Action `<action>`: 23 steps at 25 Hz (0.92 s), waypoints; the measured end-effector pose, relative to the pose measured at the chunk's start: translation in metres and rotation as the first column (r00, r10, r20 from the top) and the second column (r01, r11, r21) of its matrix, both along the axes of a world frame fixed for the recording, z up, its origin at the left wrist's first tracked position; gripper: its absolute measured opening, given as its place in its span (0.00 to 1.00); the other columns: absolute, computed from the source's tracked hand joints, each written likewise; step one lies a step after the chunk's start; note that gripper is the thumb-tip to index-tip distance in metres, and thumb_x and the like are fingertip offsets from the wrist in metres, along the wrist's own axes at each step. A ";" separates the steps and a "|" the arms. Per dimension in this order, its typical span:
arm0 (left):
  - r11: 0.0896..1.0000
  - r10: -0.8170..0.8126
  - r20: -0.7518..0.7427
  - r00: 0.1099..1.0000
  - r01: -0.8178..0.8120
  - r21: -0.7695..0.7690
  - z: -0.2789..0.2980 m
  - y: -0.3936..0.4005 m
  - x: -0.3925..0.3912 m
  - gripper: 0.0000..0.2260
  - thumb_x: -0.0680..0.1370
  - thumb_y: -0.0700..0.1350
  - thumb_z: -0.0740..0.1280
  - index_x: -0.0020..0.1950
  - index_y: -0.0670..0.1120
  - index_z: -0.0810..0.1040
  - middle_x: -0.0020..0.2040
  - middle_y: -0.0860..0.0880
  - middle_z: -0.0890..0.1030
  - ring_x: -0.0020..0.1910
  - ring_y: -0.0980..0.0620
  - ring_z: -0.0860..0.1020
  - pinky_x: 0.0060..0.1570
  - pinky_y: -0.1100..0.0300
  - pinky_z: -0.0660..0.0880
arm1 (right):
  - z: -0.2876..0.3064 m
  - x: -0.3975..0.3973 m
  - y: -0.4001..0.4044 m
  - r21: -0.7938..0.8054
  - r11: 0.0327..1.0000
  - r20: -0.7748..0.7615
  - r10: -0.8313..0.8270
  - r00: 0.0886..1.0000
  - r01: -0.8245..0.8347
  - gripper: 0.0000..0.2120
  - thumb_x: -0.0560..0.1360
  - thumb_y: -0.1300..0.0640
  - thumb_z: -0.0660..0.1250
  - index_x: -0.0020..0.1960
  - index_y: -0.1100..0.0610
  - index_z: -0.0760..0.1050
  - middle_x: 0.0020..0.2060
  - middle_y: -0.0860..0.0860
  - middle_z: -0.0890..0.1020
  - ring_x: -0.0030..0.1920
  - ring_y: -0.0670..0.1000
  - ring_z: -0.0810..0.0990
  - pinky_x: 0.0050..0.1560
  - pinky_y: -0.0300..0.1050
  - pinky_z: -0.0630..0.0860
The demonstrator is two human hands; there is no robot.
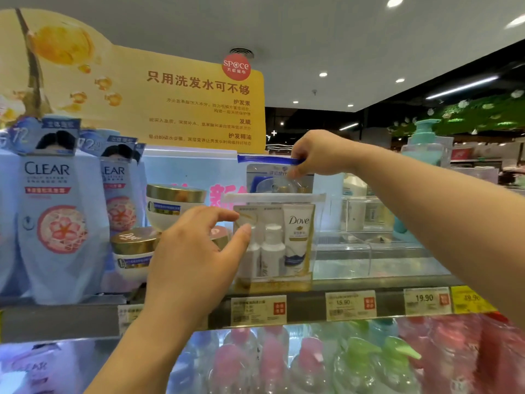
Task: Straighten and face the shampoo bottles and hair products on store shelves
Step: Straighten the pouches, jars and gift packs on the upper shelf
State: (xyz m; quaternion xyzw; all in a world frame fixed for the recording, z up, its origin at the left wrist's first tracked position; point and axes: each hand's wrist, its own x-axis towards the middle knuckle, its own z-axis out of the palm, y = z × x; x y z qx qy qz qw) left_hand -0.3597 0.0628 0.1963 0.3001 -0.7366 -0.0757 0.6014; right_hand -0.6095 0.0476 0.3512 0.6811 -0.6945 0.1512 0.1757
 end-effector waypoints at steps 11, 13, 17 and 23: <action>0.992 -0.095 -0.067 0.993 0.089 -0.086 0.011 0.032 -0.045 0.12 0.74 0.58 0.68 0.54 0.54 0.80 0.46 0.60 0.79 0.37 0.62 0.78 0.35 0.67 0.73 | 0.033 0.009 0.088 -0.660 0.751 -0.087 -0.124 0.988 0.036 0.10 0.80 0.51 0.66 0.54 0.56 0.80 0.51 0.53 0.83 0.46 0.51 0.71 0.43 0.47 0.66; 0.986 -0.148 -0.126 0.981 0.137 -0.095 0.016 0.036 -0.058 0.17 0.74 0.60 0.68 0.58 0.52 0.79 0.47 0.57 0.80 0.39 0.62 0.78 0.40 0.59 0.78 | 0.029 0.015 0.116 -0.725 0.688 -0.105 -0.139 0.985 0.020 0.11 0.81 0.50 0.64 0.55 0.56 0.79 0.51 0.54 0.84 0.45 0.51 0.72 0.43 0.47 0.67; 0.951 -0.310 -0.223 0.924 0.301 -0.077 0.023 0.042 -0.079 0.32 0.72 0.65 0.69 0.70 0.48 0.71 0.60 0.53 0.77 0.53 0.64 0.77 0.45 0.71 0.75 | 0.012 0.020 0.182 -0.725 0.684 -0.108 -0.236 0.966 0.087 0.14 0.79 0.46 0.66 0.55 0.56 0.80 0.48 0.51 0.82 0.47 0.53 0.78 0.46 0.51 0.76; 0.488 -0.824 -0.223 0.521 0.852 0.187 0.006 0.089 -0.129 0.13 0.67 0.64 0.73 0.46 0.58 0.82 0.40 0.55 0.85 0.37 0.57 0.84 0.32 0.64 0.78 | -0.037 0.023 0.287 -0.476 0.826 0.093 -0.294 0.951 0.302 0.08 0.75 0.52 0.74 0.47 0.56 0.84 0.36 0.47 0.82 0.36 0.45 0.81 0.35 0.42 0.75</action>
